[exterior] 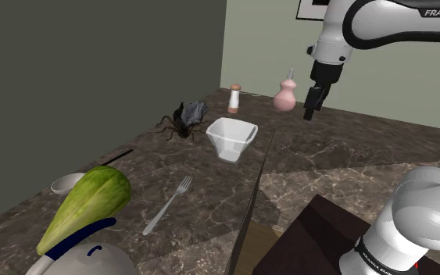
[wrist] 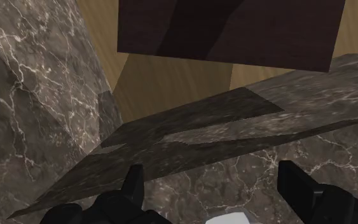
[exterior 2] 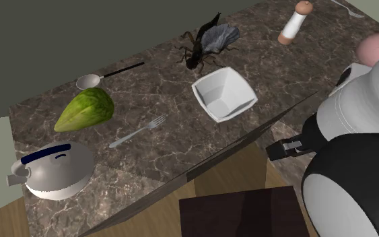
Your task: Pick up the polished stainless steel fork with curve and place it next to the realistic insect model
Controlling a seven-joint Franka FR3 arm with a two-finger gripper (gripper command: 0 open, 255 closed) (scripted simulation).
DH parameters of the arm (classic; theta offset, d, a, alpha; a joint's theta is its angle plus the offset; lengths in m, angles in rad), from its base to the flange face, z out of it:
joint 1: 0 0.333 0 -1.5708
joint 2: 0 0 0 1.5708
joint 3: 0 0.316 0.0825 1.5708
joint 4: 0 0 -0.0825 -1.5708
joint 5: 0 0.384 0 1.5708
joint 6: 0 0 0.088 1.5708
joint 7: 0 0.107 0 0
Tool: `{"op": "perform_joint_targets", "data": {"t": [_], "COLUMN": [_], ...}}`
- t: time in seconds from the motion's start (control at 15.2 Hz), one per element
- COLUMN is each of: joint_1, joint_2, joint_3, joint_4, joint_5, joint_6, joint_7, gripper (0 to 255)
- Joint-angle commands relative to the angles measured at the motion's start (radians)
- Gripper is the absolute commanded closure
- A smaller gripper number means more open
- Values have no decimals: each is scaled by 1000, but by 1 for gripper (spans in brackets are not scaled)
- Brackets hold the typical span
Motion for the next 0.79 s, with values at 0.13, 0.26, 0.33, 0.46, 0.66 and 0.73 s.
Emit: {"op": "perform_joint_targets", "data": {"t": [0.13, 0.26, 0.33, 0.46, 0.66, 0.73], "joint_1": [-3, -5, -5, -7, -10, -12], "joint_2": [-16, -23, -23, -16, 12, 26], "joint_3": [49, 101, 127, 180, 262, 290], "joint_4": [-41, -75, -89, -111, -130, -132], "joint_5": [36, 74, 93, 132, 188, 206], "joint_6": [22, 46, 60, 89, 139, 157], "joint_7": [100, 200, 251, 351, 501, 551], "gripper": [0, 0, 0, 0, 0, 0]}}
